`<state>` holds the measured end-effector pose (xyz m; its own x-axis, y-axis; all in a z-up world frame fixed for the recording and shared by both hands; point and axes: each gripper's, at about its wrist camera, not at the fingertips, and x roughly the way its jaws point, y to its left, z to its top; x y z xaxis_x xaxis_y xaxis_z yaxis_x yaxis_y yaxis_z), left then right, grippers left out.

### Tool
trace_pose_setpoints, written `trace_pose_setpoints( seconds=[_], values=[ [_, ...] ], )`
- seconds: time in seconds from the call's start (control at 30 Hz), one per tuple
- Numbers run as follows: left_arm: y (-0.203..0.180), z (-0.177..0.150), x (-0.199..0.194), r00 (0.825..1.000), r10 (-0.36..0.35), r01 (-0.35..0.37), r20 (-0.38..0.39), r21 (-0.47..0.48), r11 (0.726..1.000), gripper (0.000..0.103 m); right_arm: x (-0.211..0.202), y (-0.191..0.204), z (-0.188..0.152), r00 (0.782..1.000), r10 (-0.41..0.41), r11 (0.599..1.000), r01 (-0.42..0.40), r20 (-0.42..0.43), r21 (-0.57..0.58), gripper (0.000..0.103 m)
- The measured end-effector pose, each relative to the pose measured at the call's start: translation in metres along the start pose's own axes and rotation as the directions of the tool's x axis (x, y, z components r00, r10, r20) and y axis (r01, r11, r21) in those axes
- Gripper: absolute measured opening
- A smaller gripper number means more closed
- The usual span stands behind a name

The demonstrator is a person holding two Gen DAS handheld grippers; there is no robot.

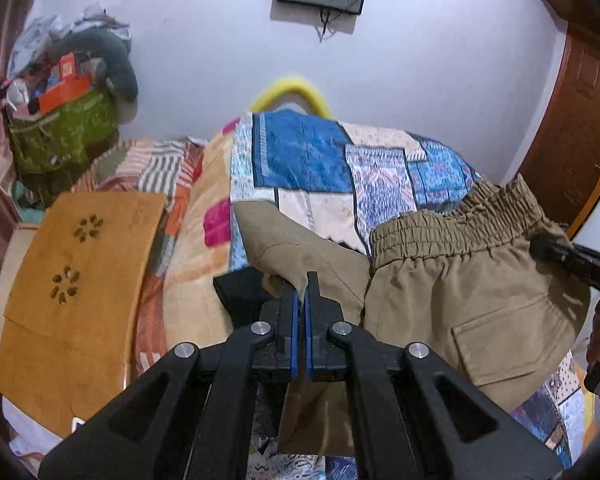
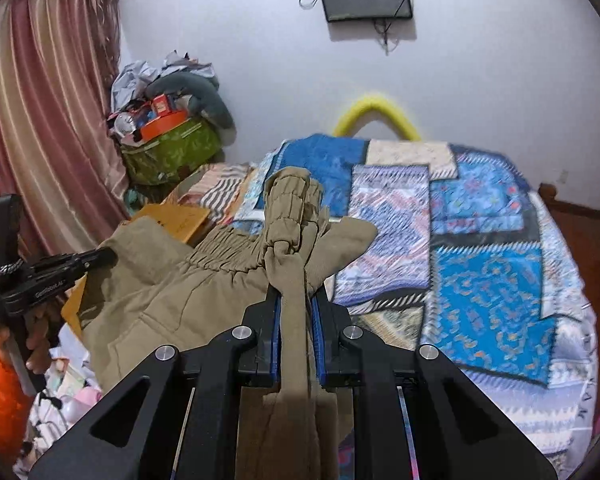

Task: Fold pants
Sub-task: 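Lift the leg end with both tools and fold it over the waistband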

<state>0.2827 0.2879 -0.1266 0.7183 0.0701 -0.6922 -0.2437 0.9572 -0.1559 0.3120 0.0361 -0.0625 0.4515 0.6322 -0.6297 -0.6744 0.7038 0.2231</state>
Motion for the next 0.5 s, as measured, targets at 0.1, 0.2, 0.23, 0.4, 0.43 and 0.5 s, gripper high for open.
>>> trace_pose_setpoints(
  seconds=[0.1,0.2,0.23,0.4,0.43,0.5],
  values=[
    [0.002,-0.021,0.012,0.999,0.000,0.001,-0.050,0.018,1.000,0.002,0.012,-0.004,-0.025,0.995,0.037,0.999,-0.034,-0.088,0.037,0.011],
    [0.002,-0.047,0.026,0.993,-0.006,0.010,-0.119,0.033,0.999,0.002,0.026,-0.004,-0.056,0.979,0.056,0.998,-0.047,-0.195,0.052,0.012],
    [0.001,-0.056,0.030,0.990,-0.003,0.009,-0.138,0.043,0.999,0.002,0.029,-0.003,-0.066,0.972,0.055,0.998,-0.046,-0.227,0.046,0.012],
    [-0.004,-0.085,0.035,0.986,0.030,-0.016,-0.162,0.086,0.996,0.002,0.038,0.002,-0.102,0.950,-0.012,1.000,0.016,-0.312,0.011,0.029],
    [-0.004,-0.087,0.034,0.987,0.029,-0.016,-0.160,0.086,0.996,0.002,0.034,0.001,-0.104,0.955,-0.029,0.999,0.033,-0.294,0.008,0.033],
    [-0.003,-0.090,0.034,0.986,0.031,-0.018,-0.164,0.082,0.996,0.002,0.030,-0.001,-0.104,0.958,-0.034,0.999,0.042,-0.284,0.025,0.042]
  ],
)
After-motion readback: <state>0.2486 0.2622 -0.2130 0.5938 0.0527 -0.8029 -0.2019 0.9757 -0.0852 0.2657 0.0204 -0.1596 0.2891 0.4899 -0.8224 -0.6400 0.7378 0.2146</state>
